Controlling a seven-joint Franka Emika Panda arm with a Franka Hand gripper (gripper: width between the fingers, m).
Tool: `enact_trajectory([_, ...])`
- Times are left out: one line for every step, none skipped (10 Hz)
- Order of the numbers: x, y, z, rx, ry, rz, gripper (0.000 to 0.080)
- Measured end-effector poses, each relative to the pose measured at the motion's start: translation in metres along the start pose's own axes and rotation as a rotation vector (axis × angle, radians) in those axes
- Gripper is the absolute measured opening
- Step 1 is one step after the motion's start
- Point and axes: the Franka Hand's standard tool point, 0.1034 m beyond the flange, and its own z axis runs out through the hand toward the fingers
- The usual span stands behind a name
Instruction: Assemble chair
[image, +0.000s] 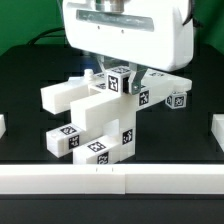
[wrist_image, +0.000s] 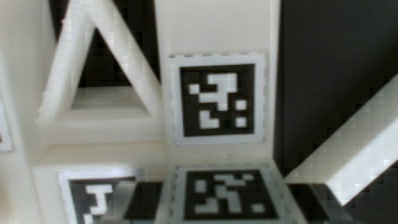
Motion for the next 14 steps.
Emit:
enact_trajectory([0.0,0.0,0.0,0.0,0.0,0.0,0.0344])
enact_trajectory([0.0,0.0,0.0,0.0,0.0,0.0,0.0533])
enact_trajectory([0.0,0.0,0.0,-0.001,0.0,0.0,0.0625])
enact_trajectory([0.0,0.0,0.0,0.0,0.0,-0.001,0.0642])
enact_trajectory([-0.004,-0.002,-0.003,0.004,-0.002,-0.014,0.0642])
enact_trajectory([-0.012,-0.006,-0.014,0.017,-0.004,-0.053,0.0648])
enact_trajectory([-0.025,-0.006,-0.024,0.029,-0.009,-0.112,0.0649])
enact_trajectory([-0.033,-0.003,-0.029,0.034,-0.017,-0.139,0.0649])
enact_trajectory([-0.038,0.002,-0.034,0.04,-0.023,-0.134,0.0649])
enact_trajectory([-0.038,0.003,-0.032,0.038,-0.025,-0.133,0.0649])
enact_trajectory([-0.038,0.004,-0.031,0.035,-0.025,-0.133,0.0649])
enact_trajectory([-0.038,0.004,-0.03,0.035,-0.026,-0.133,0.0649])
enact_trajectory([-0.04,0.003,-0.031,0.035,-0.026,-0.138,0.0649])
enact_trajectory([-0.053,0.0,-0.034,0.041,-0.031,-0.17,0.0649])
